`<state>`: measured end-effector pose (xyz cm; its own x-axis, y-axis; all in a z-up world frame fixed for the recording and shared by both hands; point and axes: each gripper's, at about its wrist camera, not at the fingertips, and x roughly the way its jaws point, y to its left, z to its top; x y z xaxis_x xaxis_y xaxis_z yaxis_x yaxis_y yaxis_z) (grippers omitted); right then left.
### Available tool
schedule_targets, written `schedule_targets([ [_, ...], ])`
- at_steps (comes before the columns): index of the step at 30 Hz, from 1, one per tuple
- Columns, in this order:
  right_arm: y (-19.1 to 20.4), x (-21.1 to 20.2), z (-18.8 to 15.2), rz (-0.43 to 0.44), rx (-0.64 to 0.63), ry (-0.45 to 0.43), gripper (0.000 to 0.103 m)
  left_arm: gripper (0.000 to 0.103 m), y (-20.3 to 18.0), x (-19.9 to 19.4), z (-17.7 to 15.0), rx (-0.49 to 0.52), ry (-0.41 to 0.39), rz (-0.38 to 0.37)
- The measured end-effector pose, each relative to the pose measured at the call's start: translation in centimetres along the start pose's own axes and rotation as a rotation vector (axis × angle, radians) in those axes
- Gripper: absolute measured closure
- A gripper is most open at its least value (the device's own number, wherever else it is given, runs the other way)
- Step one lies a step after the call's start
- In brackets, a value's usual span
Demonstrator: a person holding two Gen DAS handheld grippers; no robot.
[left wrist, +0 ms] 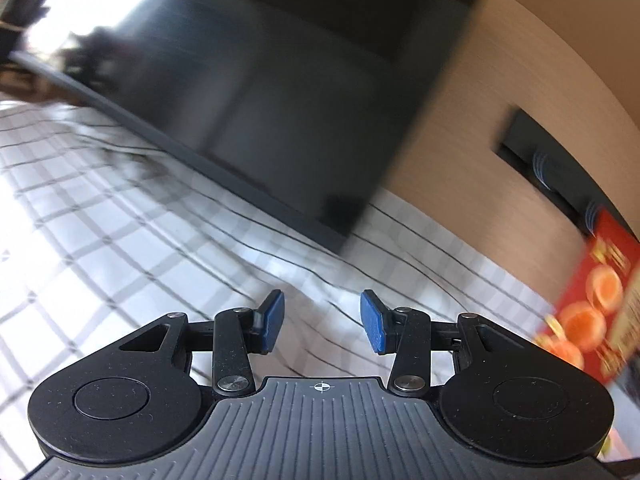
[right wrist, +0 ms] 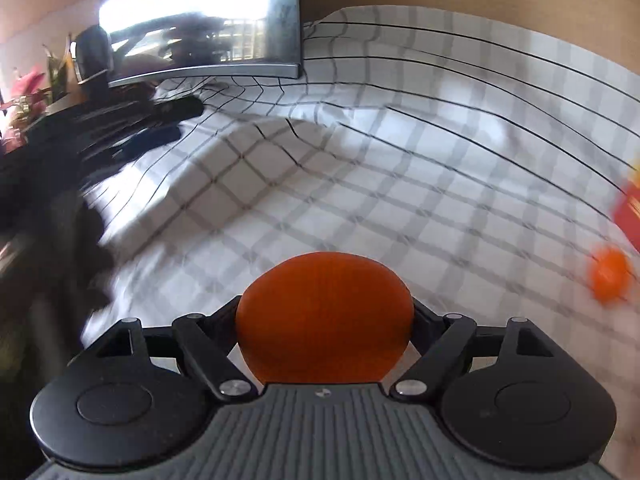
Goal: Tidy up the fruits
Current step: 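Move the right gripper to the large orange while the left gripper swings toward a mandarin, then grasp a small mandarin with the left gripper while the right gripper straddles the large orange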
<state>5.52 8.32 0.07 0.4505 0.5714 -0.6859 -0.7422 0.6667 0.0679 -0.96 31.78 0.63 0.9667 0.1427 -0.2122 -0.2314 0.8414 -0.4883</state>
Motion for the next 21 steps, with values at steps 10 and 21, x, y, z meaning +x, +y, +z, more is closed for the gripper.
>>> schedule_targets([
  [10, -7.0, -13.2, -12.6, -0.139, 0.062, 0.009, 0.021, 0.057, -15.4, 6.4, -5.1, 0.242, 0.402, -0.314],
  [21, -13.6, -15.9, -17.2, -0.201, 0.201, -0.093, 0.021, 0.057, -26.9, 14.9, -10.7, 0.408, 0.487, -0.134],
])
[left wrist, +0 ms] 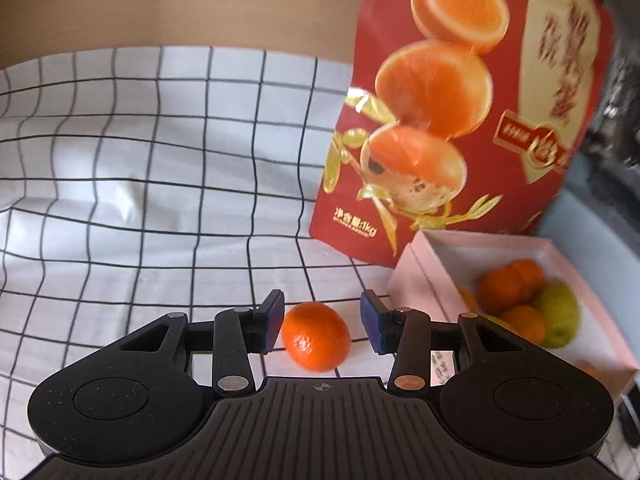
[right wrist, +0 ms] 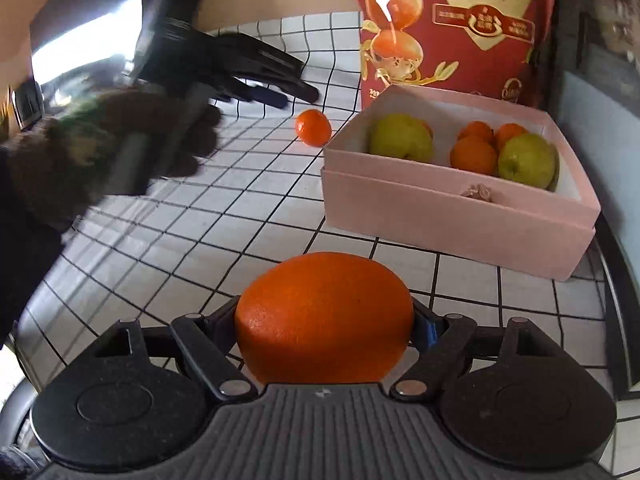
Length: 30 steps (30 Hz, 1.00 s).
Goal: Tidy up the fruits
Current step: 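Grasp a small mandarin with the left gripper while the right gripper straddles the large orange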
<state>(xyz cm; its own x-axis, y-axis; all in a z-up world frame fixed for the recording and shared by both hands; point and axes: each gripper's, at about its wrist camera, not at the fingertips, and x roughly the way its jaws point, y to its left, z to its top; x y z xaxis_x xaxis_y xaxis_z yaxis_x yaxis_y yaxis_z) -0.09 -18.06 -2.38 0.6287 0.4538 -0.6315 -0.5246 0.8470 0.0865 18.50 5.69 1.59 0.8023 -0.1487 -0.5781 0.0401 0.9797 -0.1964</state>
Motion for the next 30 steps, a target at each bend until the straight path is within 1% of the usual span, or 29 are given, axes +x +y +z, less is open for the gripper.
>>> schedule_targets([
  [3, 0.1, 0.0, -0.2, -0.013, -0.031, -0.047, 0.018, 0.057, -0.5, 1.4, -0.3, 0.005, 0.028, 0.059],
  [4, 0.2, 0.0, -0.4, -0.027, -0.045, -0.06, 0.014, 0.054, -0.6, 1.7, -0.4, 0.008, 0.037, 0.066],
  [5, 0.4, 0.1, -0.5, -0.034, -0.049, -0.067, 0.011, 0.051, -0.6, 1.9, -0.7, 0.008, 0.043, 0.066],
  [6, 0.2, 0.4, -0.7, -0.027, -0.039, -0.065, 0.01, 0.05, -0.5, 2.1, -0.9, 0.004, 0.045, 0.054],
  [9, -0.7, 0.9, -0.5, 0.014, -0.005, -0.029, 0.009, 0.051, -0.3, 2.7, -1.7, -0.008, 0.079, 0.039],
  [11, -1.0, 1.1, -0.5, 0.015, 0.015, -0.026, 0.006, 0.055, -0.5, 2.8, -2.2, 0.005, 0.063, 0.048],
  [13, -1.4, 1.2, -0.5, 0.023, 0.034, -0.023, 0.005, 0.055, -0.5, 2.7, -2.5, 0.007, 0.047, 0.049],
  [18, -1.4, 1.2, -0.5, 0.02, 0.038, -0.027, 0.005, 0.056, 0.3, 1.8, -3.6, -0.017, 0.014, 0.011],
  [21, -1.5, 1.2, -0.5, 0.027, 0.039, -0.026, 0.004, 0.057, 0.7, 0.3, -4.4, -0.027, 0.03, -0.022],
  [24, -1.6, 1.3, -0.5, 0.028, 0.039, -0.026, 0.003, 0.057, 1.1, -2.3, -6.0, -0.026, 0.038, -0.066],
  [28, -1.6, 1.3, -0.4, 0.024, 0.032, -0.023, 0.003, 0.057, 0.9, -7.2, -9.5, -0.026, 0.051, -0.132],
  [30, -1.5, 1.4, -0.4, 0.019, 0.023, -0.017, 0.002, 0.057, 0.5, -9.5, -11.3, -0.027, 0.056, -0.178],
])
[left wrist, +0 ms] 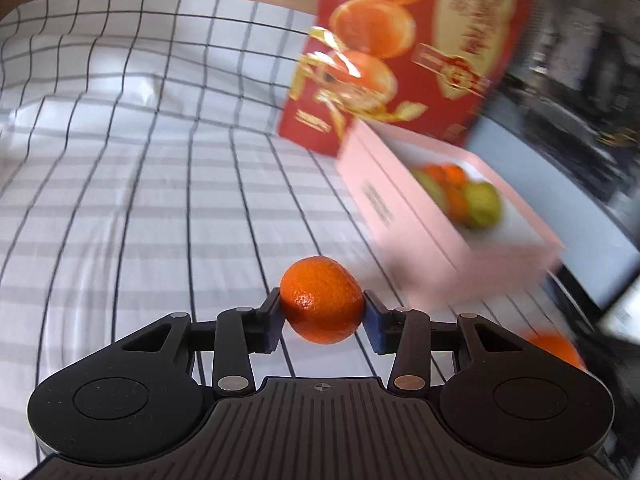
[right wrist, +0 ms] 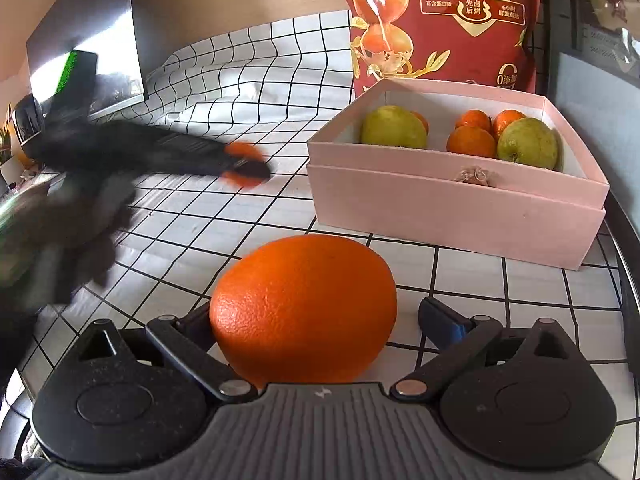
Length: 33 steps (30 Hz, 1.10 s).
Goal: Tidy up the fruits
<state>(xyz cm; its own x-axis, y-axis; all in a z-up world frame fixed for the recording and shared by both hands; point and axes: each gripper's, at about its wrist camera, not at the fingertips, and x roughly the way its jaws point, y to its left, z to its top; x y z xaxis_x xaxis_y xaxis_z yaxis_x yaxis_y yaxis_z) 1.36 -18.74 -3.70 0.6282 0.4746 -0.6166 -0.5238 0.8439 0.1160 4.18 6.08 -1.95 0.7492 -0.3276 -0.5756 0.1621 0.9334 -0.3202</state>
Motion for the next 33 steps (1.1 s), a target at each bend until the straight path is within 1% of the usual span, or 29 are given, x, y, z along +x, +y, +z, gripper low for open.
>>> schedule_targets([
  [2, 0.4, 0.3, 0.1, -0.011, -0.023, 0.013, 0.0, 0.057, -0.5, -1.4, -1.5, -0.009, -0.006, -0.038],
  [6, 2.0, 1.0, 0.2, -0.094, -0.105, 0.054, 0.0, 0.057, -0.9, -2.7, -3.3, -0.035, -0.063, -0.045],
  [7, 2.1, 1.0, 0.2, -0.105, -0.091, 0.056, 0.0, 0.057, -0.8, -2.7, -3.5, -0.048, -0.069, -0.043],
  [9, 2.2, 1.0, 0.1, -0.126, -0.065, 0.056, 0.0, 0.057, -0.4, -2.5, -3.6, -0.085, -0.054, -0.068],
  [10, 2.3, 1.0, 0.1, -0.133, -0.064, 0.056, 0.0, 0.057, -0.3, -2.5, -3.6, -0.094, -0.062, -0.078],
  [14, 2.2, 1.0, 0.2, -0.133, -0.065, 0.06, 0.0, 0.057, -0.2, -2.7, -3.8, -0.108, -0.075, -0.081],
  [20, 2.4, 0.8, 0.1, -0.132, -0.067, 0.06, 0.0, 0.057, -0.6, -2.7, -3.9, -0.085, -0.086, -0.064],
  [24, 2.1, 0.3, -0.2, -0.154, -0.048, 0.06, 0.0, 0.057, -0.8, -2.7, -4.0, -0.074, -0.087, -0.058],
  [30, 0.6, -2.0, -1.5, -0.148, -0.028, 0.063, 0.001, 0.057, -0.6, -2.7, -4.0, -0.08, -0.089, -0.06],
  [33, 0.1, -3.2, -2.3, -0.176, -0.043, 0.056, 0.001, 0.057, -0.7, -2.7, -4.0, -0.085, -0.092, -0.052],
])
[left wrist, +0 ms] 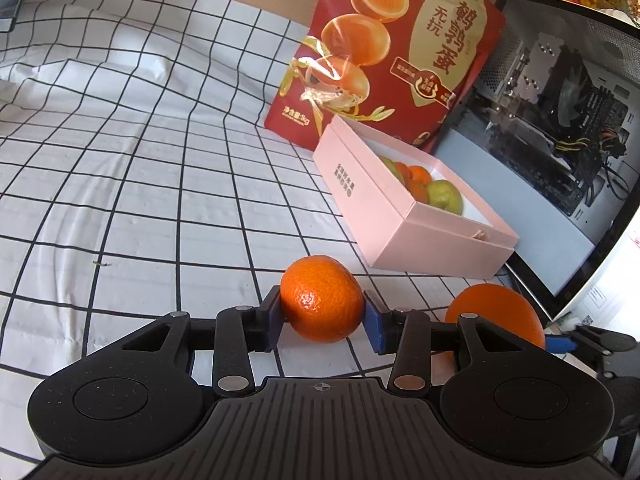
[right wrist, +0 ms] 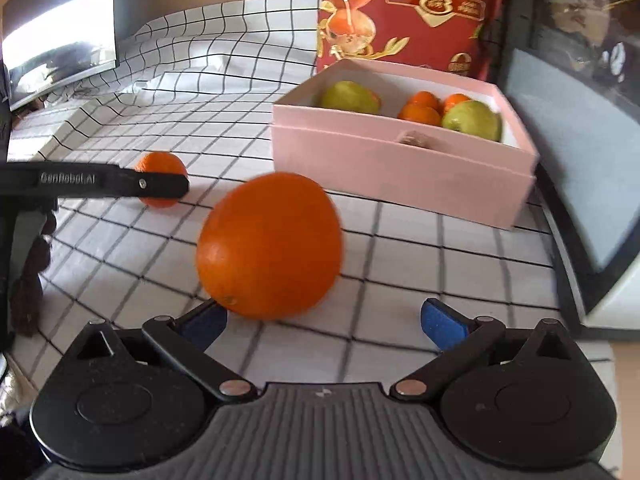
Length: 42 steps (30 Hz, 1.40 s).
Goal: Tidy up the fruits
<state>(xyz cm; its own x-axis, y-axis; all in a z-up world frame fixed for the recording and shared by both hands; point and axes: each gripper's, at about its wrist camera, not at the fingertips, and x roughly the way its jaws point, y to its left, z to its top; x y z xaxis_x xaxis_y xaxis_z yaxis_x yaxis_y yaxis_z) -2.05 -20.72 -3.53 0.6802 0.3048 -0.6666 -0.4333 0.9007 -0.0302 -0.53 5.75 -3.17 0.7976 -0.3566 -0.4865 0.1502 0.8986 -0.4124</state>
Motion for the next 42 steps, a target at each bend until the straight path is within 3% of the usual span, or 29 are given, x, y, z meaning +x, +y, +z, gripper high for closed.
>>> schedule_targets([
  [6, -0.8, -1.0, -1.1, -0.09, -0.039, -0.036, 0.001, 0.057, -1.1, 0.1, -0.2, 0.008, -0.015, 0.062],
  [8, -1.1, -1.0, -1.3, -0.068, -0.02, -0.039, 0.001, 0.057, -1.6, 0.2, -0.2, 0.03, -0.013, 0.082],
  [12, -1.2, -0.8, -1.3, 0.065, 0.013, -0.037, 0.001, 0.057, -2.0, 0.4, -0.3, 0.059, -0.008, 0.101],
  [17, -0.4, 0.1, 0.1, 0.107, 0.016, -0.047, 0.001, 0.057, -2.4, 0.5, -0.4, 0.08, -0.005, 0.117],
  [23, 0.3, 0.9, 1.3, 0.09, -0.016, -0.072, 0.001, 0.057, -3.4, 1.0, -0.5, 0.14, 0.004, 0.15],
  [29, 0.5, -0.8, 0.4, 0.027, -0.092, -0.133, 0.001, 0.057, -3.9, 0.4, -1.1, 0.161, 0.007, 0.155],
  [37, -1.2, -0.6, -0.2, 0.102, 0.025, -0.096, 0.001, 0.057, -4.0, 0.0, -1.5, 0.167, 0.007, 0.162],
  [42, 0.2, 0.5, 0.2, 0.095, -0.005, -0.073, 0.001, 0.057, -3.9, -0.1, -1.5, 0.162, 0.006, 0.159],
])
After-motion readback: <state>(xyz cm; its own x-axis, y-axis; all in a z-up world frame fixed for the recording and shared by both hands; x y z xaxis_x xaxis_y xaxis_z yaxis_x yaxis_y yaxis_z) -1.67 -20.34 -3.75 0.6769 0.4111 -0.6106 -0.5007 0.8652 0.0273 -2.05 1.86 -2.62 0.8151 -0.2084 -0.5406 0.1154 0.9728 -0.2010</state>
